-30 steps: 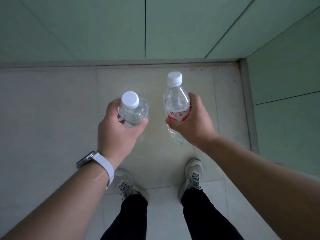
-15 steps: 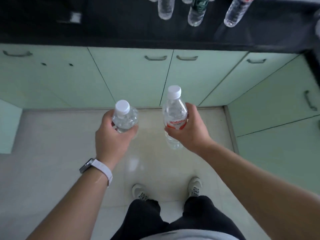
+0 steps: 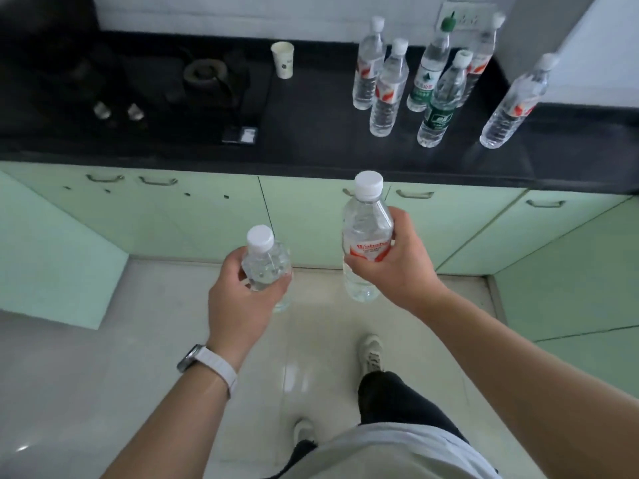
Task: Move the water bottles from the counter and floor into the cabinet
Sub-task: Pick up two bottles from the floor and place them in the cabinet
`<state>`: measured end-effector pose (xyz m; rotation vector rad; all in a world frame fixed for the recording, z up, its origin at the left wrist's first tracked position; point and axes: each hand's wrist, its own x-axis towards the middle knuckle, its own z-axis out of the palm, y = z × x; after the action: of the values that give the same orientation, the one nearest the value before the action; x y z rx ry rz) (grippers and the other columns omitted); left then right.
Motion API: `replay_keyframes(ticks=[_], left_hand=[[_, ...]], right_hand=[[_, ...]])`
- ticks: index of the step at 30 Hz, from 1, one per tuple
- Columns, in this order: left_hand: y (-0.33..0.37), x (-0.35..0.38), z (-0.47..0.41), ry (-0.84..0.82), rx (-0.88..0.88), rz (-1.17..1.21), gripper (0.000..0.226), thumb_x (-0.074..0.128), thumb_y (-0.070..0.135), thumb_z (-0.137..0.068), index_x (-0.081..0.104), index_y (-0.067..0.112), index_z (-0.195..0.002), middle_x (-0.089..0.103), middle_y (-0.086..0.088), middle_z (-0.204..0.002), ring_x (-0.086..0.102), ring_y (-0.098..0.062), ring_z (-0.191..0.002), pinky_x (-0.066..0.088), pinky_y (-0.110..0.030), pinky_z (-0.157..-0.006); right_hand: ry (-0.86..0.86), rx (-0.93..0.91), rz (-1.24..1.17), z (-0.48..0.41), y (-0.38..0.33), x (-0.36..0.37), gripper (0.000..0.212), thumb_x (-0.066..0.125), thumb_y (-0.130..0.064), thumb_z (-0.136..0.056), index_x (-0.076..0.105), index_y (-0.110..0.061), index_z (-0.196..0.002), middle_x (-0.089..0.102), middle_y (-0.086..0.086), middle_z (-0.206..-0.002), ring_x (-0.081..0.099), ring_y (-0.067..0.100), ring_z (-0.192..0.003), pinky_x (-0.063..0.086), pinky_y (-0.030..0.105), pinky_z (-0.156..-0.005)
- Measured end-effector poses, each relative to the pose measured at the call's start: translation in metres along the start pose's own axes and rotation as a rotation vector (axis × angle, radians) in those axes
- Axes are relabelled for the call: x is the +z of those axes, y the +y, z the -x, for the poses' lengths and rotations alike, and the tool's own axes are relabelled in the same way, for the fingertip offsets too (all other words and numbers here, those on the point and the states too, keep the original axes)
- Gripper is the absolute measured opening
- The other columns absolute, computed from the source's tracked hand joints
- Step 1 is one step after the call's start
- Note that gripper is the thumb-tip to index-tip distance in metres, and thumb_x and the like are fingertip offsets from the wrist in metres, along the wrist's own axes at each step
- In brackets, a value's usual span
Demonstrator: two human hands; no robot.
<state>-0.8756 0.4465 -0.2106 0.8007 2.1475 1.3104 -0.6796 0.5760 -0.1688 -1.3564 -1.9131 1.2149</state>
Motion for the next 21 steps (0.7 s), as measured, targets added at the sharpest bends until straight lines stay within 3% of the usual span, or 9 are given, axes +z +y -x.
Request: replay_keyframes(ticks=[7, 10, 16, 21], left_hand=[[0.022, 0.011, -0.046, 0.153, -0.111, 0.035, 0.054, 0.094, 0.025, -0.069, 0.062, 0.040, -0.110, 0.068, 0.026, -0.102, 0.061, 0.021, -0.086, 0.047, -0.015, -0.077], [0.034, 0.016, -0.068, 0.243, -0.165, 0.029, 0.052, 0.095, 0.027, -0.067, 0.062, 0.045, -0.102, 0.071, 0.023, -0.101, 0.064, 0.013, -0.090, 0.049, -0.018, -0.080], [0.045, 0.003, -0.083, 0.476, -0.235, 0.075, 0.058, 0.096, 0.027, -0.065, 0.066, 0.034, -0.115, 0.074, 0.018, -0.105, 0.068, 0.003, -0.096, 0.054, -0.023, -0.084], [0.046, -0.032, -0.076, 0.615, -0.280, 0.058, 0.059, 0.093, 0.019, -0.070, 0.064, 0.031, -0.120, 0.071, 0.020, -0.107, 0.065, 0.012, -0.091, 0.055, -0.023, -0.085]], right_hand=[[-0.179, -0.095, -0.050, -0.089, -0.016, 0.002, 0.069, 0.085, -0.031, -0.071, 0.038, -0.041, -0.121, 0.056, -0.018, -0.107, 0.061, 0.001, -0.092, 0.048, 0.019, -0.073], [-0.257, -0.166, -0.068, -0.133, -0.027, 0.007, 0.070, 0.085, -0.031, -0.070, 0.037, -0.043, -0.120, 0.056, -0.016, -0.110, 0.060, 0.004, -0.096, 0.052, 0.026, -0.079], [-0.437, -0.301, -0.074, -0.198, -0.063, 0.037, 0.068, 0.085, -0.030, -0.069, 0.037, -0.044, -0.116, 0.056, -0.012, -0.112, 0.061, 0.004, -0.095, 0.056, 0.037, -0.085], [-0.578, -0.379, -0.096, -0.214, -0.093, 0.085, 0.070, 0.085, -0.031, -0.066, 0.037, -0.050, -0.113, 0.055, -0.013, -0.114, 0.062, 0.004, -0.095, 0.057, 0.037, -0.083]])
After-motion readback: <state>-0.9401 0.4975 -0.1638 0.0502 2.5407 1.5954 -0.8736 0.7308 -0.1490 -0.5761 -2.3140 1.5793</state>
